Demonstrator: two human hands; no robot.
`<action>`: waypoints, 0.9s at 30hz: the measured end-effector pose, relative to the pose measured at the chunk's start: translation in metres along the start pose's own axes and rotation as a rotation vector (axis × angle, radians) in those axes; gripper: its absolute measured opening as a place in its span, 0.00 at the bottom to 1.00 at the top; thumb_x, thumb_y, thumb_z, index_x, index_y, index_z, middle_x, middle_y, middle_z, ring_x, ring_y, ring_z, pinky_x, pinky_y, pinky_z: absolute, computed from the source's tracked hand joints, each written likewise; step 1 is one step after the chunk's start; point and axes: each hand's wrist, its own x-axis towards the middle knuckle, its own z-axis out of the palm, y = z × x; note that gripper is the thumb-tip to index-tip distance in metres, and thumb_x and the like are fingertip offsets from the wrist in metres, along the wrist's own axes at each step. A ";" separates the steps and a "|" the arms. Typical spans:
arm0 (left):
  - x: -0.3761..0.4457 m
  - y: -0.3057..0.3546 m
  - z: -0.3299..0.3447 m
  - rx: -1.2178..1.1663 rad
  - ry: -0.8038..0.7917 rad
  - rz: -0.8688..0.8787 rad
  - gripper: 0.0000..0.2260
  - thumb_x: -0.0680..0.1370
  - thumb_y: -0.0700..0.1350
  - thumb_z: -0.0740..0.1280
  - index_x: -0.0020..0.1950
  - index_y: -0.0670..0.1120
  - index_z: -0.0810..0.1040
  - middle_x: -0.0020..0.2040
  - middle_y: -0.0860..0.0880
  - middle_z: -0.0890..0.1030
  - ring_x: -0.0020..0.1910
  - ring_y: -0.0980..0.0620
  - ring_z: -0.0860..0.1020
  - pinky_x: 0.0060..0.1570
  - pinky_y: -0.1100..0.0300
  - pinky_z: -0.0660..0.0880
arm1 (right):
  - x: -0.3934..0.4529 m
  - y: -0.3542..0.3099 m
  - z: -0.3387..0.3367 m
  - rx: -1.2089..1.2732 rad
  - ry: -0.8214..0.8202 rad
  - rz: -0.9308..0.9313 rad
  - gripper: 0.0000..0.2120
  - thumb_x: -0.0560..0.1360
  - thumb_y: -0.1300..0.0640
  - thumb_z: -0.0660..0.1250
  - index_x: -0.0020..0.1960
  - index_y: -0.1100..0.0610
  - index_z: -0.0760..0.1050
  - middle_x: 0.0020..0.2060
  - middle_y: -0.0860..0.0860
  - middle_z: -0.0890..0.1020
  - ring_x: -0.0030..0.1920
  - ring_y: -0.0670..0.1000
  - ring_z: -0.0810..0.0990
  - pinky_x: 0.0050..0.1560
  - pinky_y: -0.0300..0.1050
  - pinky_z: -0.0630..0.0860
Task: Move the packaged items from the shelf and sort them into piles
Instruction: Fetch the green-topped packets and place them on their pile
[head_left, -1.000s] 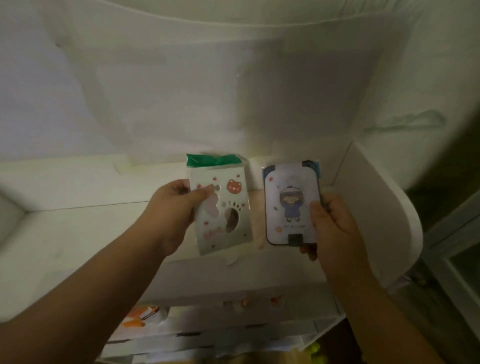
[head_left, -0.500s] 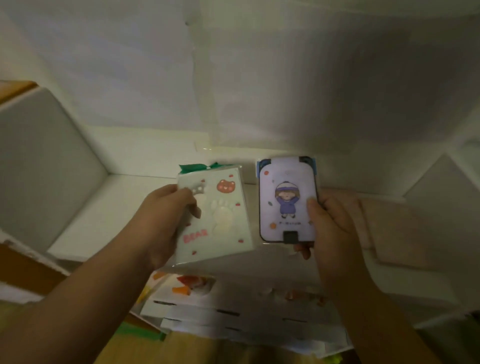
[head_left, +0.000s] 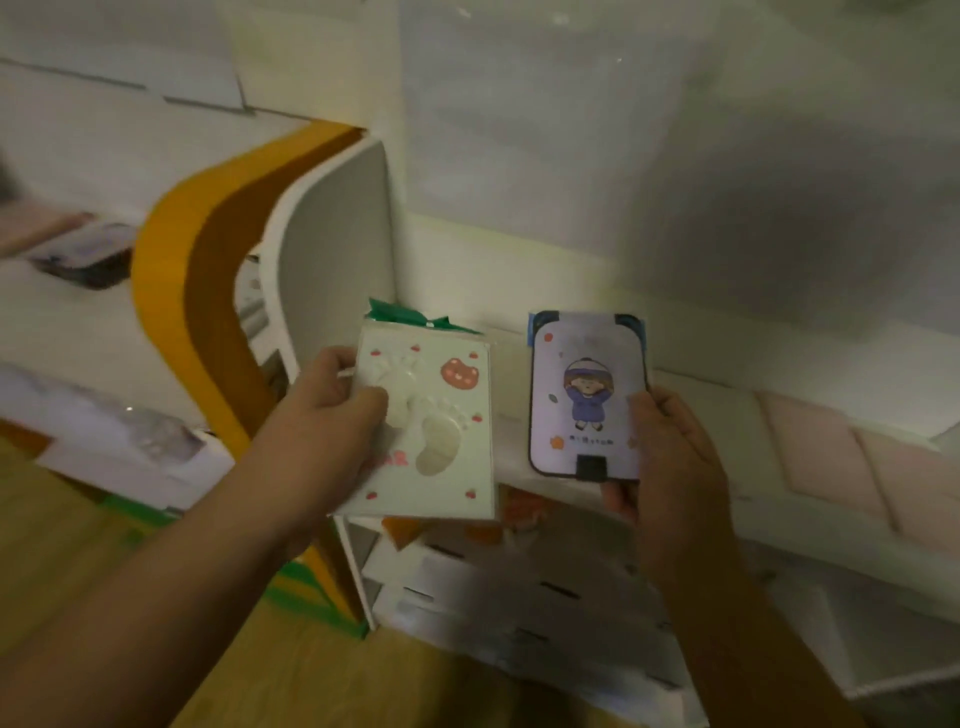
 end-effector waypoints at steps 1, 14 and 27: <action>-0.005 -0.002 -0.015 -0.019 0.007 0.032 0.09 0.82 0.45 0.61 0.59 0.57 0.73 0.48 0.51 0.84 0.39 0.52 0.85 0.36 0.53 0.82 | -0.007 0.002 0.013 0.018 -0.022 -0.001 0.09 0.83 0.55 0.57 0.46 0.51 0.73 0.29 0.45 0.81 0.23 0.45 0.75 0.21 0.37 0.69; -0.033 -0.051 -0.213 -0.024 0.397 0.142 0.07 0.83 0.52 0.59 0.59 0.59 0.74 0.46 0.52 0.84 0.36 0.57 0.82 0.34 0.54 0.77 | -0.087 0.032 0.183 -0.028 -0.255 0.099 0.08 0.83 0.54 0.59 0.52 0.54 0.76 0.32 0.49 0.84 0.29 0.51 0.80 0.26 0.41 0.75; -0.056 -0.080 -0.345 -0.140 0.557 0.069 0.12 0.81 0.46 0.64 0.63 0.59 0.72 0.53 0.53 0.83 0.46 0.49 0.85 0.44 0.44 0.82 | -0.128 0.043 0.328 -0.171 -0.638 0.021 0.11 0.84 0.55 0.54 0.52 0.54 0.76 0.30 0.55 0.79 0.24 0.50 0.73 0.24 0.40 0.66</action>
